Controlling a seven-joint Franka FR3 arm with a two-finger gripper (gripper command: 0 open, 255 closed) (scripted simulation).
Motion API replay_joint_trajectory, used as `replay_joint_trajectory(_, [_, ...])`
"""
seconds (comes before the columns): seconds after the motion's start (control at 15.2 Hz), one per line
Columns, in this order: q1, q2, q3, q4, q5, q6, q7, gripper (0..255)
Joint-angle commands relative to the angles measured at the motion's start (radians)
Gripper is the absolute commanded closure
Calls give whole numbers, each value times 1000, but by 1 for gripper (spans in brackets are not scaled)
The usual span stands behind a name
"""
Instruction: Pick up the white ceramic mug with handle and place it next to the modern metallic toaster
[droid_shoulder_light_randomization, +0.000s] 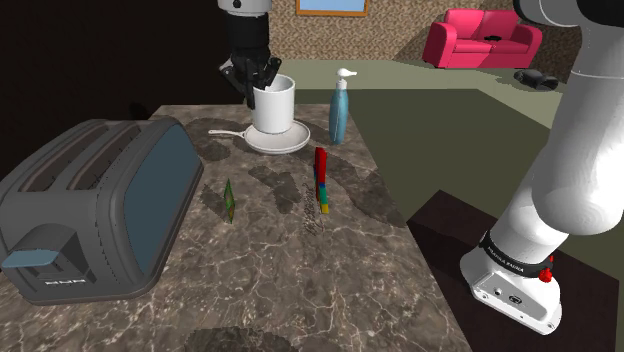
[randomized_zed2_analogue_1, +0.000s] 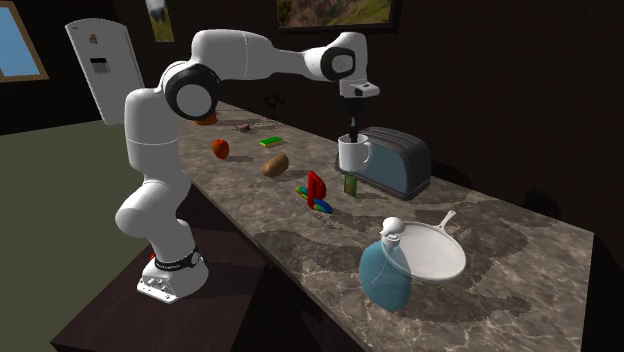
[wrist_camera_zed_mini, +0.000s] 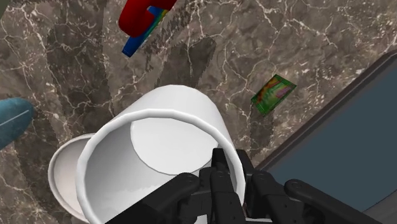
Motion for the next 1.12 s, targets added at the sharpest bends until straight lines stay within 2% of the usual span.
replay_joint_trajectory(0.0, [-1,1,-1,-28,-1,29,3,255])
replay_joint_trajectory(1.06, [-11,13,-9,-228,-17,238,27,255])
